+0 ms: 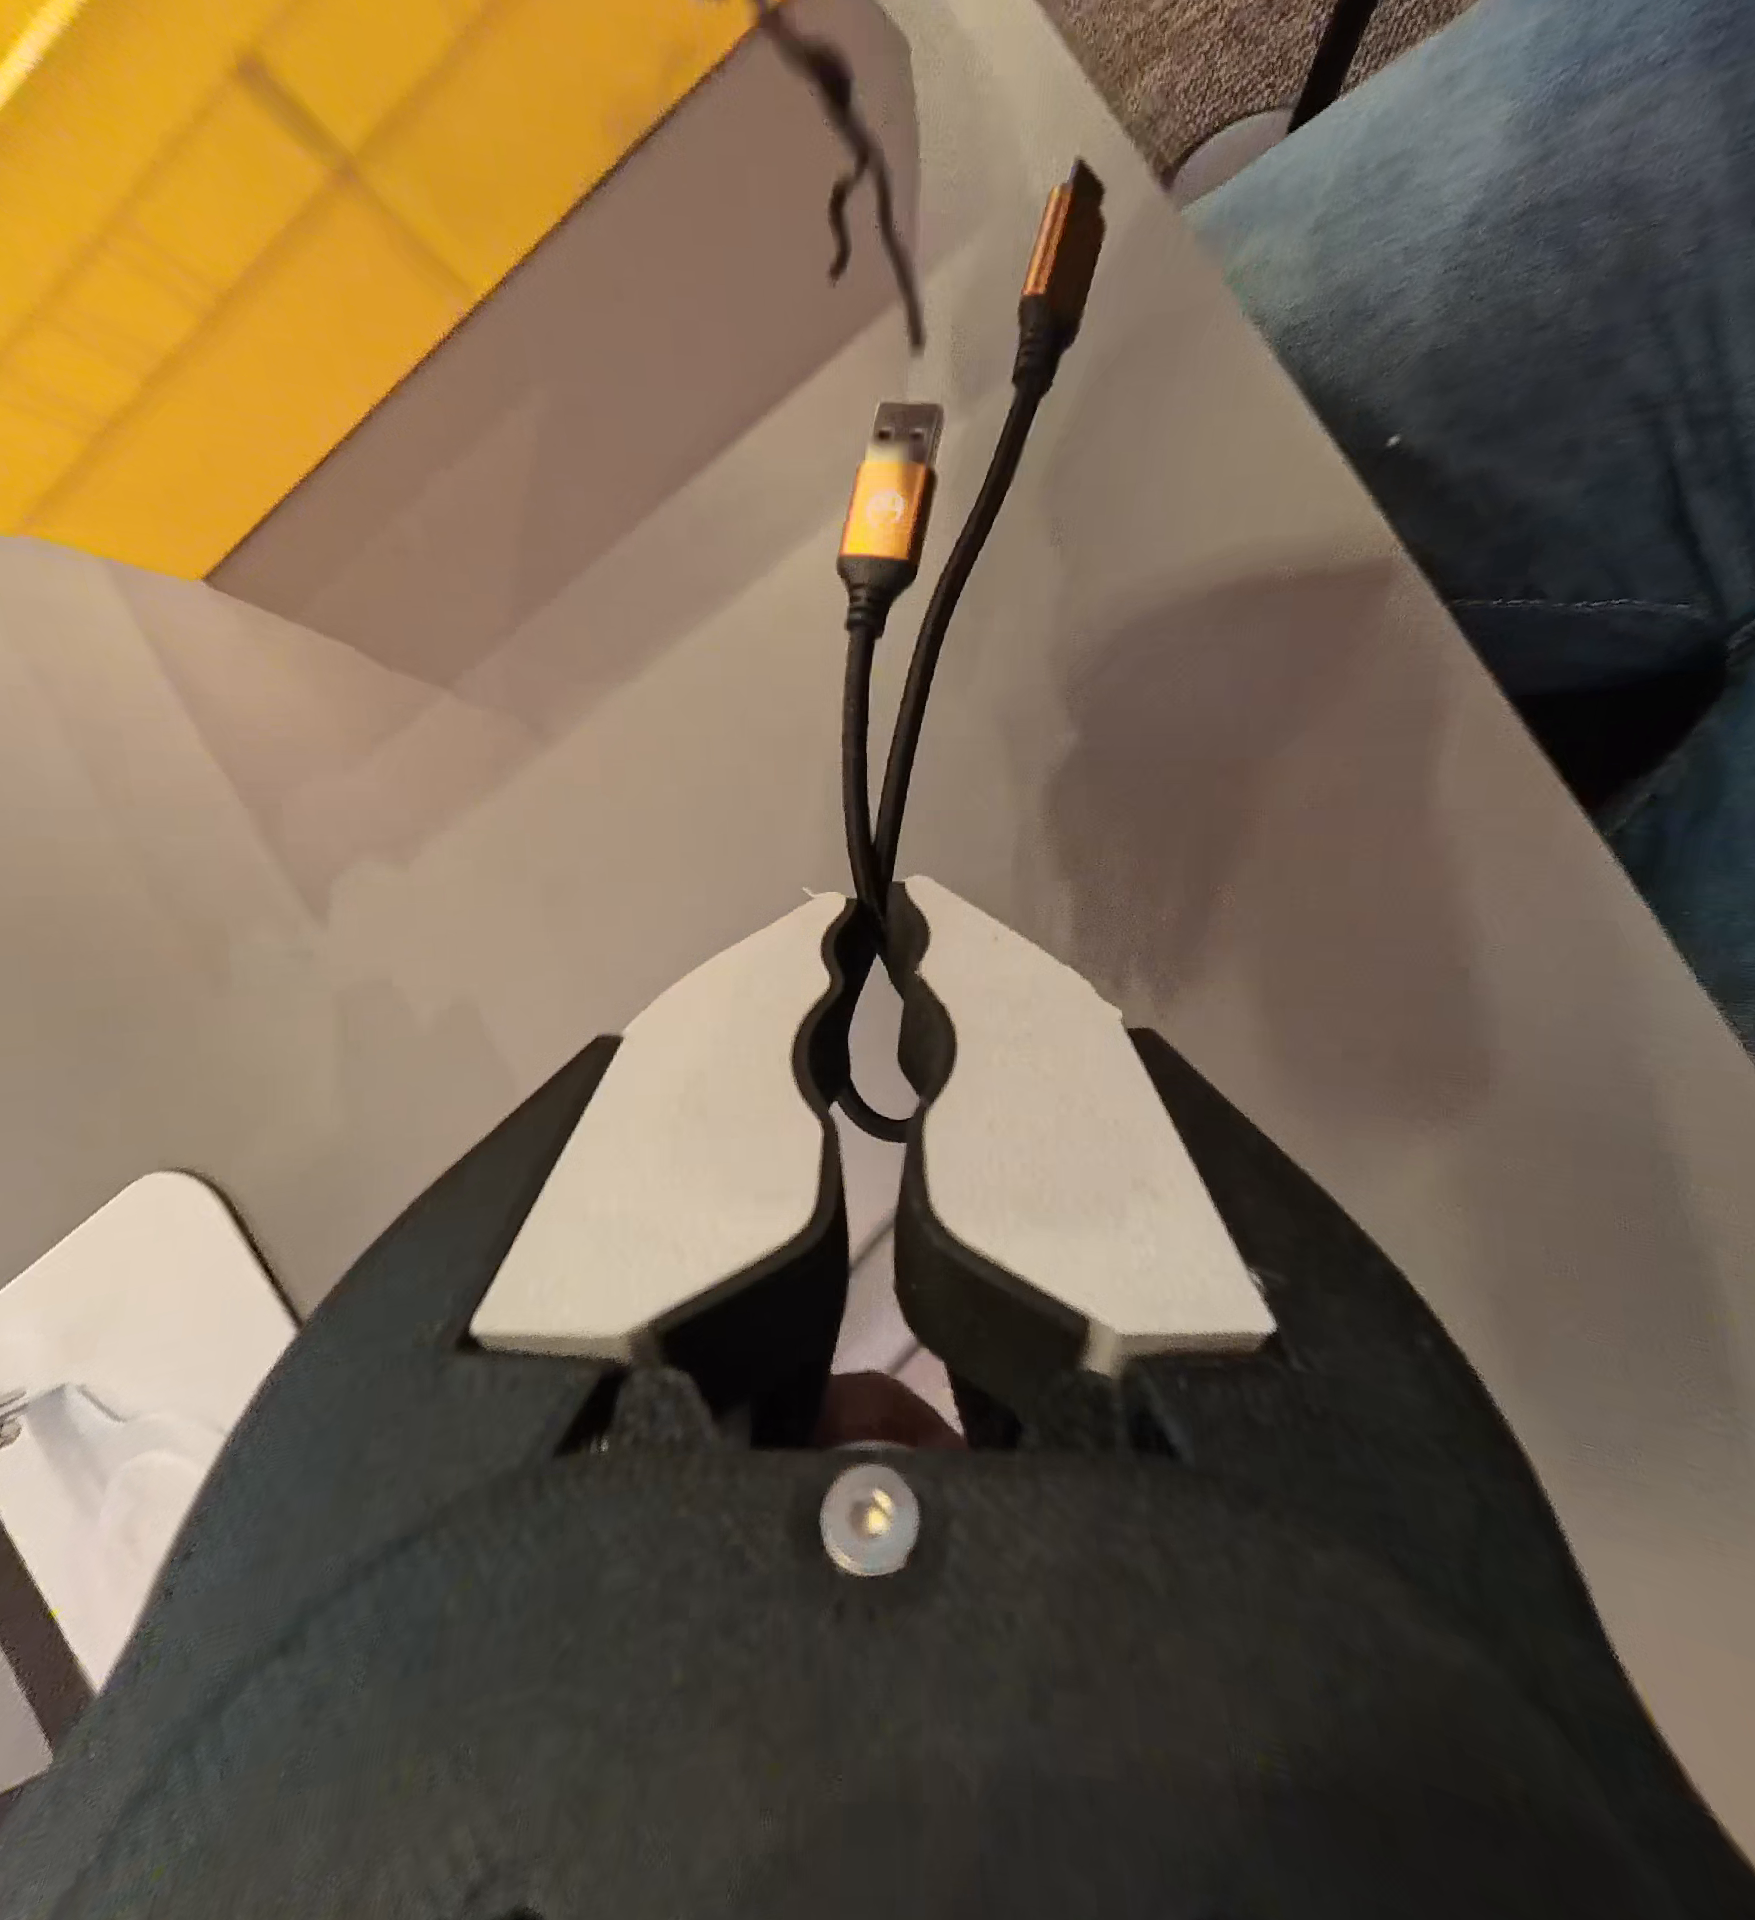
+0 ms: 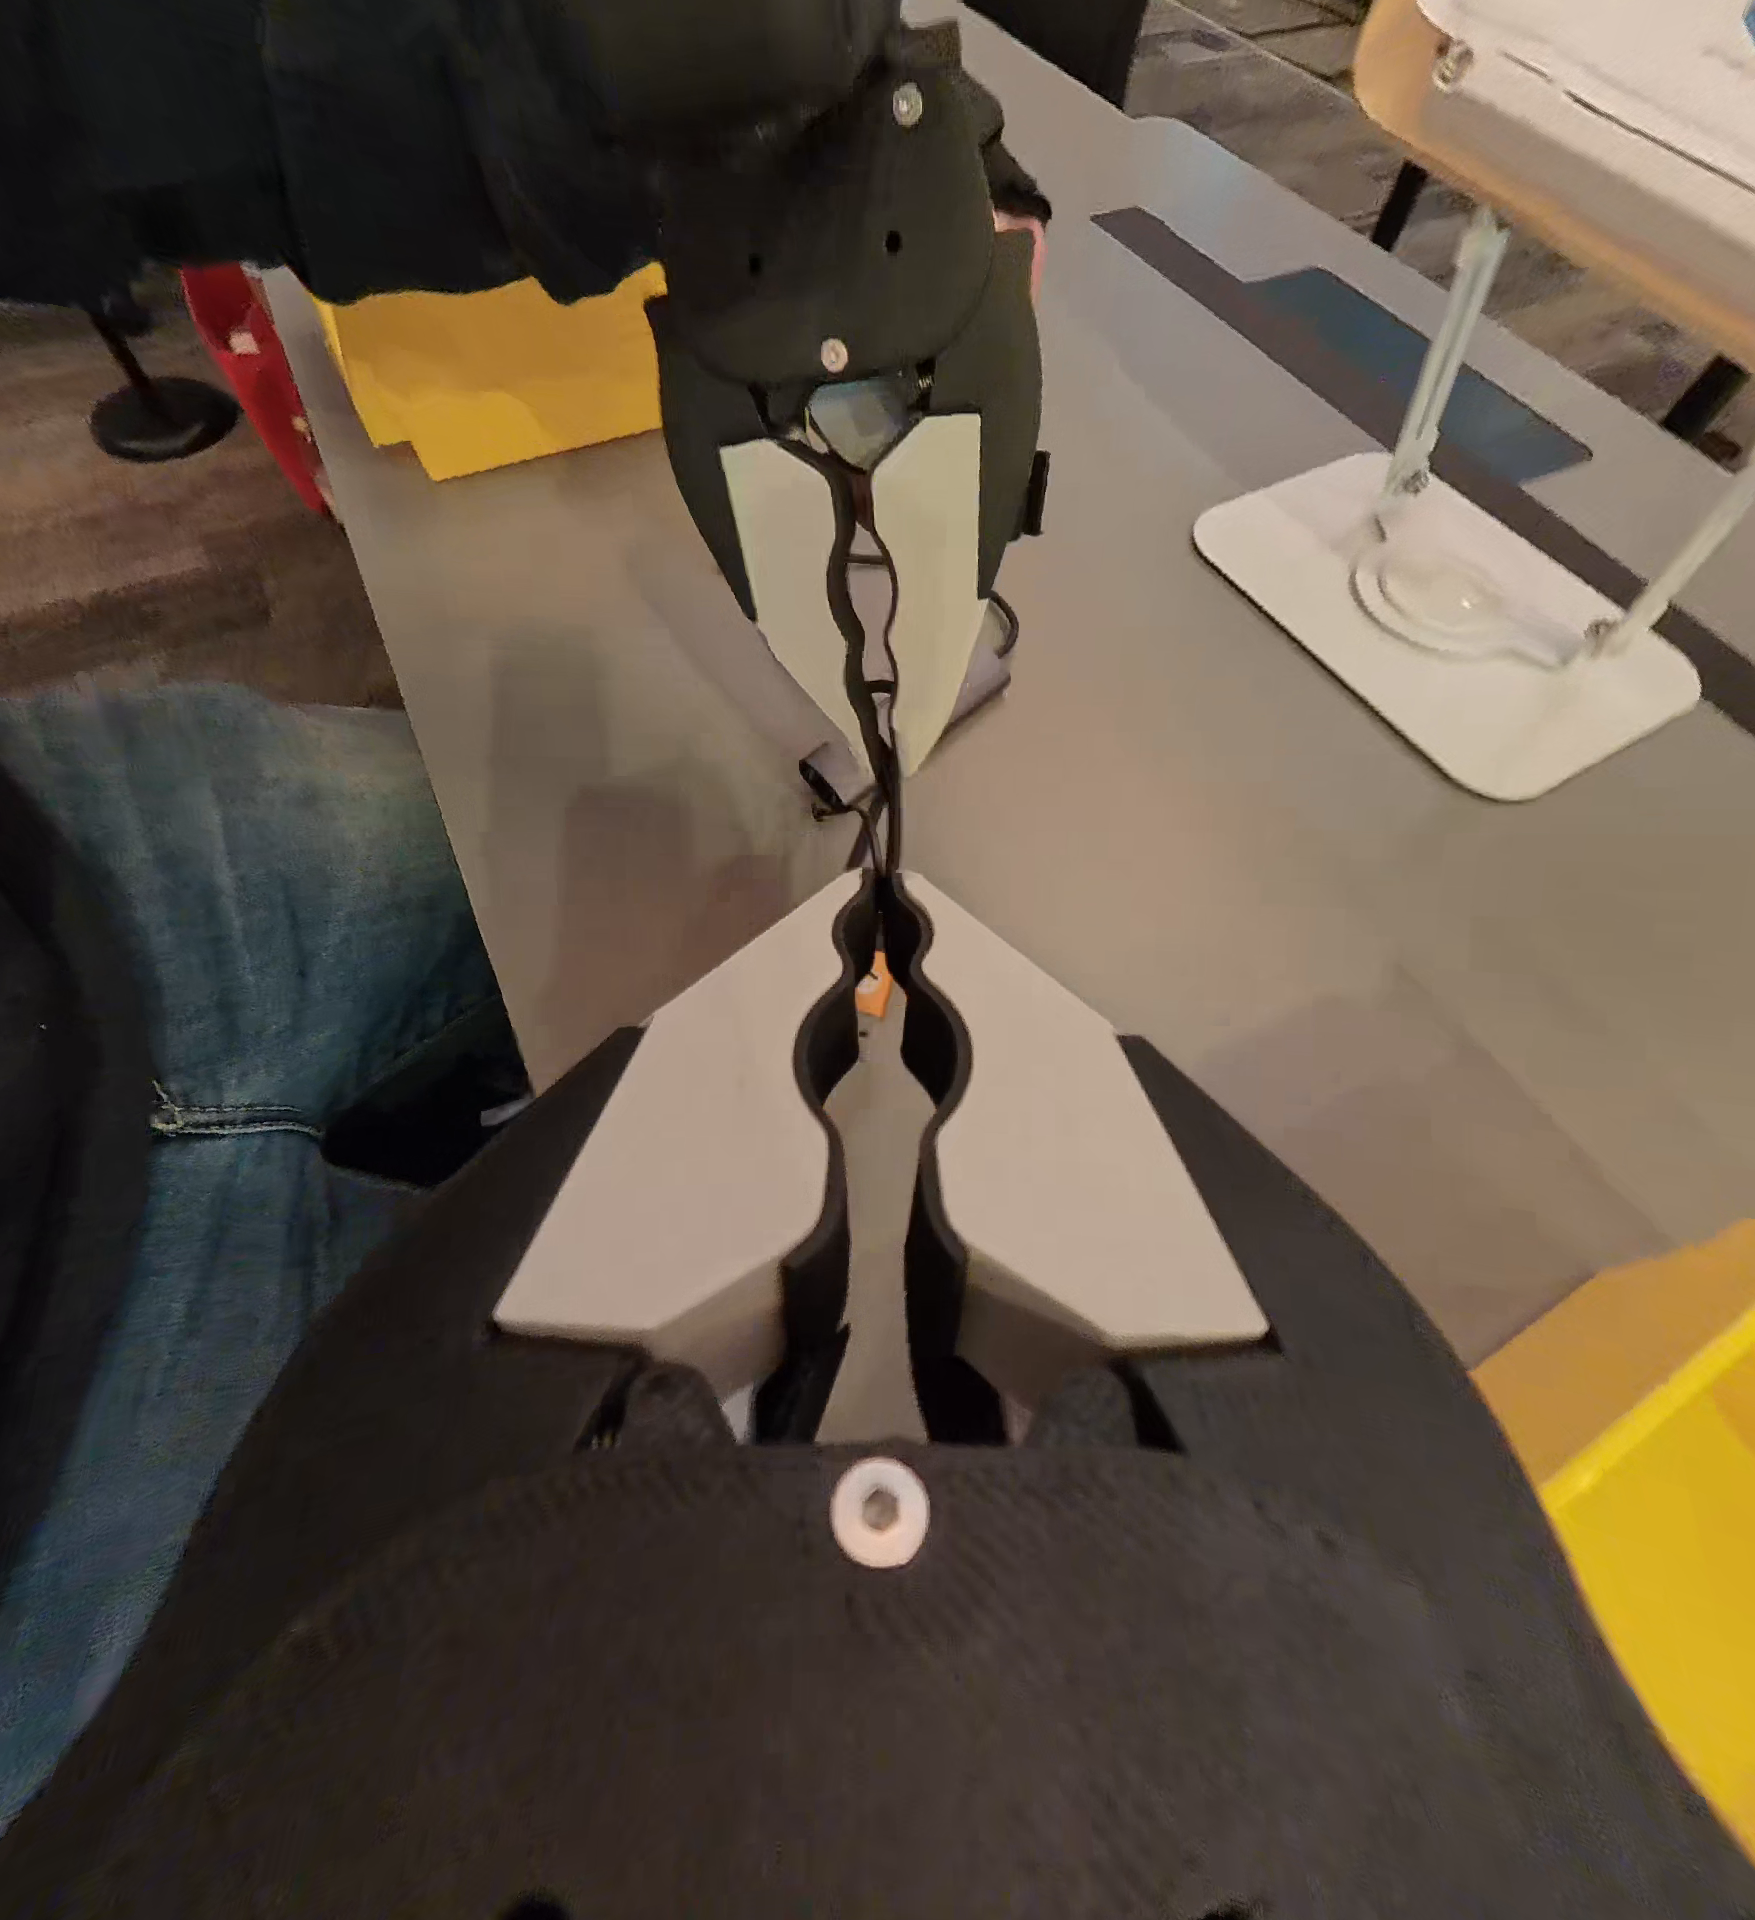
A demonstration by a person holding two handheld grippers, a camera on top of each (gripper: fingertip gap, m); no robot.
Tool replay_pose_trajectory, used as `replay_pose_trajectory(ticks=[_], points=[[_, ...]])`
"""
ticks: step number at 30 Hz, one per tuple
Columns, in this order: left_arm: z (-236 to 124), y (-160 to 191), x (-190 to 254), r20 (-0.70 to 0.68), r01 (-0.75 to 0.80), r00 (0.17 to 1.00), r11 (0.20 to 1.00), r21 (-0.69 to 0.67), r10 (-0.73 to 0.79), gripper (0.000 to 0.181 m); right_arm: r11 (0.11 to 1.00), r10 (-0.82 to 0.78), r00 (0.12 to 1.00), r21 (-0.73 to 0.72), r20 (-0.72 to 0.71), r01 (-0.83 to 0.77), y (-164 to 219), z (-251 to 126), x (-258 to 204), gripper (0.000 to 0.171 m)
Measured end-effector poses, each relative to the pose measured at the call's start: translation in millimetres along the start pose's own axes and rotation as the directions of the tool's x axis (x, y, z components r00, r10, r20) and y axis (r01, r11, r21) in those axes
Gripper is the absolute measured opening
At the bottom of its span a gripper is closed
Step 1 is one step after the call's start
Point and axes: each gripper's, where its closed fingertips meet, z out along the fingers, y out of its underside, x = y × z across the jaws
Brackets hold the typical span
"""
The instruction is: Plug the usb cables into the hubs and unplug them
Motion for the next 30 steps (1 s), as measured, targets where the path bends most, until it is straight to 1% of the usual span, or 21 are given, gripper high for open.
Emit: replay_pose_trajectory(ticks=[1,6,10,16,18,22,30], points=[[-6,-1,3,0.004,0.002,1.0,1.0,0.005,-0.002,0.004,1.0,-0.029,1.0,-0.01,0.005,0.029,-4,5,1,0.0],[-22,7,17,0.024,-0.004,1.0,1.0,-0.003,0.004,0.004,0.975,-0.195,0.979,-0.091,0.065,0.201,-10,37,-2,0.0],[-34,5,27,0.034,-0.003,0.999,0.999,0.038,0.001,0.004,0.956,-0.272,0.943,-0.06,0.191,0.288,-15,58,-19,0.0],[-45,3,35,0.049,-0.04,0.998,0.998,0.044,0.038,0.004,0.91,-0.367,0.889,-0.094,0.274,0.404,-17,79,-27,0.0],[-47,3,36,0.054,-0.048,0.998,0.998,0.05,0.045,0.004,0.897,-0.38,0.87,-0.105,0.313,0.43,-16,83,-31,0.0],[-52,2,33,0.074,-0.056,0.996,0.996,0.072,0.051,0.004,0.881,-0.39,0.853,-0.128,0.347,0.455,-17,89,-31,0.0],[-53,6,30,0.113,-0.049,0.993,0.993,0.103,0.037,0.004,0.902,-0.337,0.86,-0.131,0.384,0.412,-19,94,-27,0.0]])
